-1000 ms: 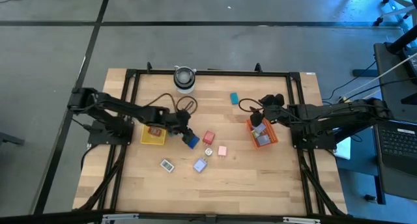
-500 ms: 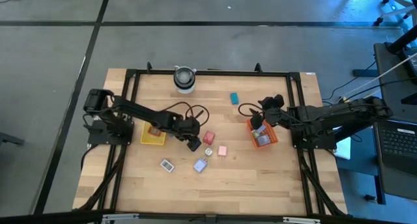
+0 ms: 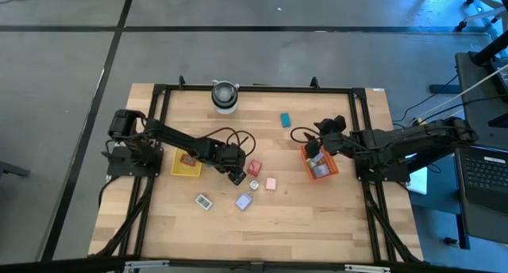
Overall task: Pick & Place Office items
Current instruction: Put the blue digital clock into the yellow basket
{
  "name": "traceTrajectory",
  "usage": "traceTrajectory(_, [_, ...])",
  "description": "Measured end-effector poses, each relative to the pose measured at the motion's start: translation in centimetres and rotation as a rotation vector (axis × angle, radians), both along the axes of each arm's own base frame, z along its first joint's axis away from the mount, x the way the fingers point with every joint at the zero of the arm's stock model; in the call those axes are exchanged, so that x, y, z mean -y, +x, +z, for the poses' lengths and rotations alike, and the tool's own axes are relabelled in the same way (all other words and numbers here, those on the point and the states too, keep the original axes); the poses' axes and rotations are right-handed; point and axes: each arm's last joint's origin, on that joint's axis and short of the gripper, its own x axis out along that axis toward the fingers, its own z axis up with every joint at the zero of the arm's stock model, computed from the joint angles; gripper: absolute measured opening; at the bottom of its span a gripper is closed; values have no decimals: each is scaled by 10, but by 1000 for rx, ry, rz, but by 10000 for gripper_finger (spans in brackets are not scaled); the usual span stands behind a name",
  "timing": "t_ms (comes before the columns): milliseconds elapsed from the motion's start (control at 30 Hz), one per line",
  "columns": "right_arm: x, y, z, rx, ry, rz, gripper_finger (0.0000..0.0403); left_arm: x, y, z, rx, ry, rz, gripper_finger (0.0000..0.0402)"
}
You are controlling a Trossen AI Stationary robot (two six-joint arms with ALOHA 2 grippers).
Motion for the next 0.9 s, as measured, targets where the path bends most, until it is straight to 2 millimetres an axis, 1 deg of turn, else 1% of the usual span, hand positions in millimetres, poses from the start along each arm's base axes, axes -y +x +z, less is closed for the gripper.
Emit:
traceTrajectory(267, [0, 0, 0, -3, -3, 2, 271, 4, 0, 0, 2, 15, 0, 267])
traceTrajectory(400, [0, 0, 0, -3, -3, 2, 271, 8, 0, -3, -23, 23, -12, 267])
traceTrajectory(467, [0, 0, 0, -3, -2, 3, 271, 10, 5, -3, -20, 35, -20, 267])
traceTrajectory(700, [0, 1, 0, 4, 3, 8, 271, 15, 20, -7, -129, 97, -110, 267])
traceTrajectory(800, [-1, 1, 0, 3, 9, 15, 271, 18, 24, -6, -165, 128, -152, 267])
traceTrajectory(900, [-1, 1, 0, 1, 15, 24, 271, 17, 26, -5, -166, 154, -167, 267])
